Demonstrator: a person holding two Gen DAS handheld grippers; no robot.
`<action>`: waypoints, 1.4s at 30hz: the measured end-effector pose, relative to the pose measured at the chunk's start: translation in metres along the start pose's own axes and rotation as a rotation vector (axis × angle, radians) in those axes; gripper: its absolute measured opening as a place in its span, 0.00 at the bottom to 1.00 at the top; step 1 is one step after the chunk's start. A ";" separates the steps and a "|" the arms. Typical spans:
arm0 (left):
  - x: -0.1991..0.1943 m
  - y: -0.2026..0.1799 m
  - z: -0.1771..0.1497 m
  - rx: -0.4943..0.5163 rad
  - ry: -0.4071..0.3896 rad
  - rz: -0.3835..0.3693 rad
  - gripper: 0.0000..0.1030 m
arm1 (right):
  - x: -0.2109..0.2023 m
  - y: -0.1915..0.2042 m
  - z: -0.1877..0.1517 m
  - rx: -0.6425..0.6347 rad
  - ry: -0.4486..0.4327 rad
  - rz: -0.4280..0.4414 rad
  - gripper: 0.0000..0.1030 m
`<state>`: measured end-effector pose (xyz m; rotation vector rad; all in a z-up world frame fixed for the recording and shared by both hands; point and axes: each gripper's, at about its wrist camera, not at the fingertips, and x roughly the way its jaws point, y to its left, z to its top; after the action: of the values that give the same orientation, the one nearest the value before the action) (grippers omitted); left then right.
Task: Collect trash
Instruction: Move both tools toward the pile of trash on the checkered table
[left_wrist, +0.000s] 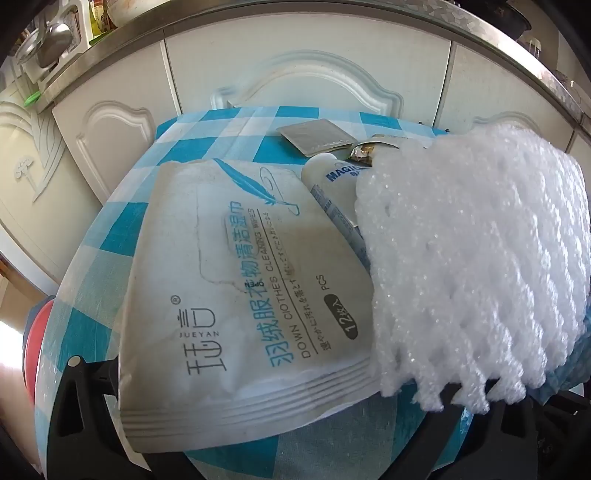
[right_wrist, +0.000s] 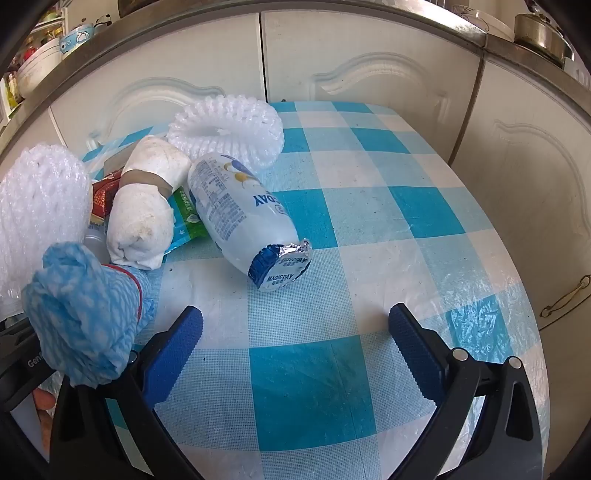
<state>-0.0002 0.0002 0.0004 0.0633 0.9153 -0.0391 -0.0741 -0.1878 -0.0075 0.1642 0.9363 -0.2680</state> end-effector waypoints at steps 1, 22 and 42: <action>0.000 0.000 0.000 0.000 -0.005 0.001 0.97 | 0.000 0.000 0.000 -0.002 0.003 -0.002 0.97; -0.054 0.003 -0.047 0.067 -0.014 -0.064 0.97 | -0.044 0.002 -0.055 -0.003 -0.007 0.054 0.96; -0.176 0.056 -0.059 0.013 -0.176 -0.139 0.97 | -0.209 0.016 -0.052 -0.092 -0.423 0.003 0.96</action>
<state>-0.1505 0.0617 0.1061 0.0075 0.7419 -0.1776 -0.2267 -0.1268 0.1322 0.0208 0.5276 -0.2441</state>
